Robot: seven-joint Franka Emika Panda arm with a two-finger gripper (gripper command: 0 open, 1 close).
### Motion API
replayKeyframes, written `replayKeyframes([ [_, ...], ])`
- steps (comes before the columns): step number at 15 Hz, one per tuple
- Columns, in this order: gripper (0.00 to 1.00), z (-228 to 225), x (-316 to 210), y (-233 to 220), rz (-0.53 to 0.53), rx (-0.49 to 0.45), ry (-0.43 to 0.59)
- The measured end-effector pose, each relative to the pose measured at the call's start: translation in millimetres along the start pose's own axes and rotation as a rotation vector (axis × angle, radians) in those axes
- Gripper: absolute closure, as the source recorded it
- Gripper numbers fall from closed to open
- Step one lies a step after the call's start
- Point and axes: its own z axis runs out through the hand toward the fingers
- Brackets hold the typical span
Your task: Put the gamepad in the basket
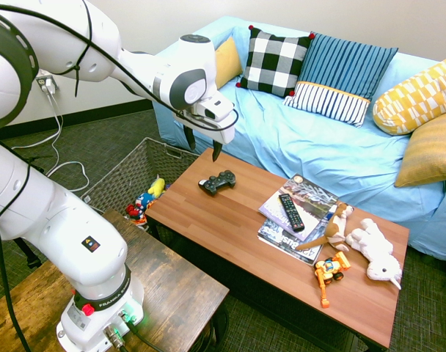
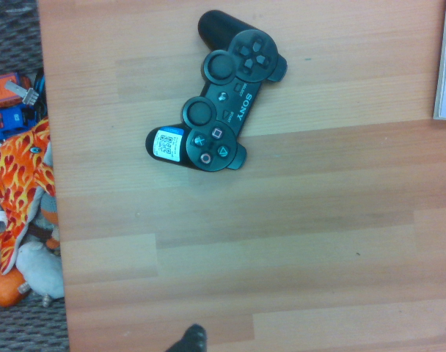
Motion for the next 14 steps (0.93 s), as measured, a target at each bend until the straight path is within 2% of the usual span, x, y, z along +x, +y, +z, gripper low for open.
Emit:
replayKeyframes([
  [3,0.00,5.2,0.3,-2.5,0.011,0.003,-0.014],
  [6,0.00,20.9,6.6,-16.5,0.092,0.015,-0.037],
  [10,0.00,52.4,16.7,-59.0,0.192,-0.010,-0.058],
  [14,0.00,104.8,28.9,-102.7,0.250,-0.047,-0.061],
])
